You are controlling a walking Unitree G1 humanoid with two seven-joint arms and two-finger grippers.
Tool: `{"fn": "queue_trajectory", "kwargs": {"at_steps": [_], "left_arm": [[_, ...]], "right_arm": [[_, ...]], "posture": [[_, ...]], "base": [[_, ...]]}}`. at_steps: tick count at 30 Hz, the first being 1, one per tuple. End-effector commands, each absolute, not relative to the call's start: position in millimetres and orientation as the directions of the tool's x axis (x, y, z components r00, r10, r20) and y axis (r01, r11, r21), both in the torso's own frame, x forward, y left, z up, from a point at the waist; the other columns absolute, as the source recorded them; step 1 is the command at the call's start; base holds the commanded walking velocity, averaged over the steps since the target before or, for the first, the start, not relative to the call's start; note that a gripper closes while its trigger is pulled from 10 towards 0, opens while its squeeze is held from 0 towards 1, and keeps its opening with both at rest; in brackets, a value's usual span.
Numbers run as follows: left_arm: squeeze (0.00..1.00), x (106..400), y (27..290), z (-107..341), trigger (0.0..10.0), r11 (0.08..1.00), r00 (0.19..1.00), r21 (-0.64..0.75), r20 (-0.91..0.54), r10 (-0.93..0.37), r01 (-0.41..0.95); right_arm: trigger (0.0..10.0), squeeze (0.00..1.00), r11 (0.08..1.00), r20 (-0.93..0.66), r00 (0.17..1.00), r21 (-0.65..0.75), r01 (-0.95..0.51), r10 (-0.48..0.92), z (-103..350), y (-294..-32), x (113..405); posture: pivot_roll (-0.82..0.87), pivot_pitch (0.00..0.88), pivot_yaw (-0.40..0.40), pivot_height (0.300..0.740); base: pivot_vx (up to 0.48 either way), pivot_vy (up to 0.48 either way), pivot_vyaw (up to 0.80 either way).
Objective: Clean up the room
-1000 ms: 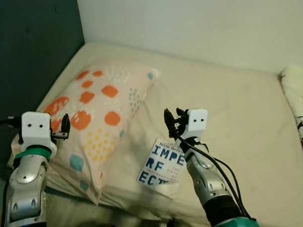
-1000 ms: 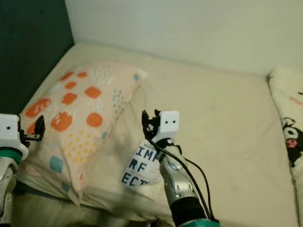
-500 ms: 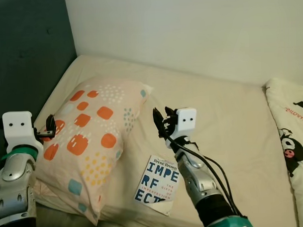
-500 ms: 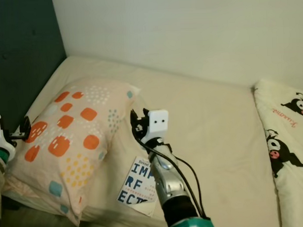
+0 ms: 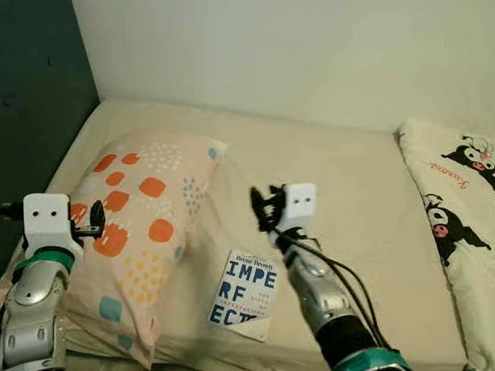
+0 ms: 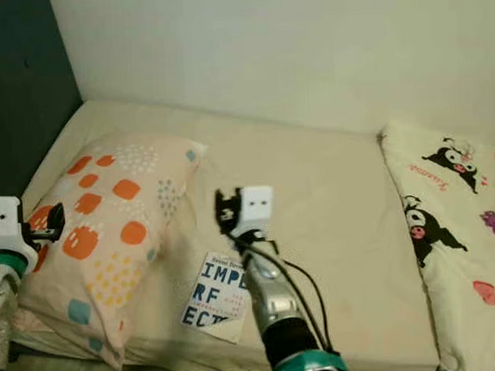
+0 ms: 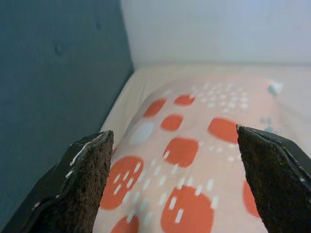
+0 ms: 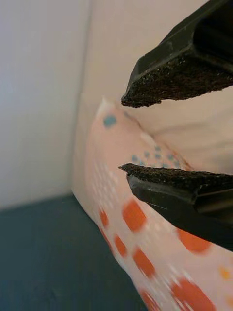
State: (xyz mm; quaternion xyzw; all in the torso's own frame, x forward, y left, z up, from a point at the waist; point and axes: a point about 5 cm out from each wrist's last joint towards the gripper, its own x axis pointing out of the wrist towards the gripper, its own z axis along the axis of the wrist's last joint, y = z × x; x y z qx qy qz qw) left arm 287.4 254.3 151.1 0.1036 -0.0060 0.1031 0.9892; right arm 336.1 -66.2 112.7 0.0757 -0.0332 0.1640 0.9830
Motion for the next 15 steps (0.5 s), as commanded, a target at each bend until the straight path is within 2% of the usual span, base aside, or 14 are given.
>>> {"fn": "queue_trajectory", "kwargs": {"at_steps": [1, 3, 6, 8, 9, 14, 15], "left_arm": [[0.0, 286, 246, 146, 10.0, 0.959, 0.985, 0.226, 0.029, 0.17, -0.172], [0.0, 284, 237, 145, 10.0, 0.963, 0.991, 0.237, 0.038, 0.125, -0.13], [0.0, 273, 207, 124, 10.0, 0.965, 1.0, 0.263, -0.001, 0.01, -0.009], [0.0, 272, 202, 120, 10.0, 0.963, 1.0, 0.268, -0.01, -0.004, 0.007], [0.0, 268, 196, 114, 10.0, 0.97, 1.0, 0.243, -0.022, 0.003, 0.003], [0.0, 266, 193, 110, 10.0, 0.971, 1.0, 0.24, -0.029, 0.007, 0.0], [0.0, 268, 195, 109, 10.0, 0.97, 0.999, 0.244, -0.031, 0.01, -0.002]], "right_arm": [[10.0, 0.0, 0.938, 0.073, 0.947, 0.13, -0.321, 0.314, 108, -70, 334], [10.0, 0.0, 0.944, 0.035, 0.952, 0.12, -0.308, 0.306, 99, -74, 332], [10.0, 0.0, 0.98, -0.095, 0.975, 0.028, -0.199, 0.2, 73, -114, 335], [10.0, 0.0, 0.984, -0.111, 0.977, 0.012, -0.18, 0.18, 71, -123, 336], [10.0, 0.0, 0.986, -0.12, 0.98, -0.027, -0.164, 0.159, 72, -138, 339], [10.0, 0.0, 0.988, -0.118, 0.983, -0.042, -0.149, 0.143, 75, -147, 343], [10.0, 0.0, 0.99, -0.114, 0.985, -0.034, -0.136, 0.132, 75, -144, 342]], "posture": [[0.25, 0.035, -0.127, 0.74], [0.26, 0.041, -0.147, 0.74], [0.27, 0.034, -0.19, 0.74], [0.28, 0.034, -0.194, 0.74], [0.28, 0.033, -0.199, 0.74], [0.29, 0.032, -0.186, 0.74], [0.28, 0.025, -0.16, 0.74]], "base": [[0.0, 0.0, 0.0], [0.0, 0.0, 0.0], [0.0, 0.0, 0.0], [0.0, 0.0, 0.0], [0.0, 0.0, 0.0], [0.0, 0.0, 0.0], [0.0, 0.0, 0.0]]}}
